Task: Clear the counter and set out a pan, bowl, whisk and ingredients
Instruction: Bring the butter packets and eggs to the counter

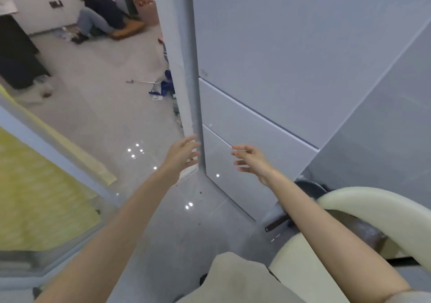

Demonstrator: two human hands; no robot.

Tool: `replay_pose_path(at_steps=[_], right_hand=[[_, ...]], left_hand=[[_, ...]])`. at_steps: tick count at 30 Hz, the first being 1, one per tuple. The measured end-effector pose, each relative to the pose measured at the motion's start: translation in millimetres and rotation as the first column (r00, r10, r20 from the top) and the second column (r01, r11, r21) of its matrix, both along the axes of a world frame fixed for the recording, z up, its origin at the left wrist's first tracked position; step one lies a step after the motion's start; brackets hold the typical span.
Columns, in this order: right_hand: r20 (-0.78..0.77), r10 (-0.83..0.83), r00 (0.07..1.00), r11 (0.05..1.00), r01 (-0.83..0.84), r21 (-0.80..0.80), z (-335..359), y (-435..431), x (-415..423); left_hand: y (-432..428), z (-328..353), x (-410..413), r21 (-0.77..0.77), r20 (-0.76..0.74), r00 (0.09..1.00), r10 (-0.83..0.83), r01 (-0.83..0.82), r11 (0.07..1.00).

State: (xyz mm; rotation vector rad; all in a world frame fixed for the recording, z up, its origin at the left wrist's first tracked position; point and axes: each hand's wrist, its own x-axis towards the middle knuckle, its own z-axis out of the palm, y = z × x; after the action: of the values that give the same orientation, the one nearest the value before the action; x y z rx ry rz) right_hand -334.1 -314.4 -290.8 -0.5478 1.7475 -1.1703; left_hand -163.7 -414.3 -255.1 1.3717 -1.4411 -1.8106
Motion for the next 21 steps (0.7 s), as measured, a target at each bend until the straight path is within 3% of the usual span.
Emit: replay_pose_path(at_steps=[11, 15, 18, 21], right_hand=[[-0.094, -0.380, 0.920, 0.924, 0.372, -0.086, 4, -110, -53], [-0.101, -0.524, 0.846, 0.850, 0.513, -0.118, 4, -155, -56], [-0.098, -0.631, 0.770, 0.774, 0.615, -0.149, 5, -181, -52], [-0.103, -0.668, 0.737, 0.743, 0.652, -0.152, 7, -196, -41]], left_hand=[[-203, -11, -115, -0.116, -0.066, 0.972, -0.226, 0.217, 0.969], [-275, -18, -153, -0.173, -0.043, 0.953, -0.301, 0.290, 0.941], [-309, -20, -172, -0.276, -0.124, 0.909, -0.399, 0.355, 0.893], [-323, -21, -178, -0.310, -0.138, 0.908, -0.395, 0.339, 0.888]])
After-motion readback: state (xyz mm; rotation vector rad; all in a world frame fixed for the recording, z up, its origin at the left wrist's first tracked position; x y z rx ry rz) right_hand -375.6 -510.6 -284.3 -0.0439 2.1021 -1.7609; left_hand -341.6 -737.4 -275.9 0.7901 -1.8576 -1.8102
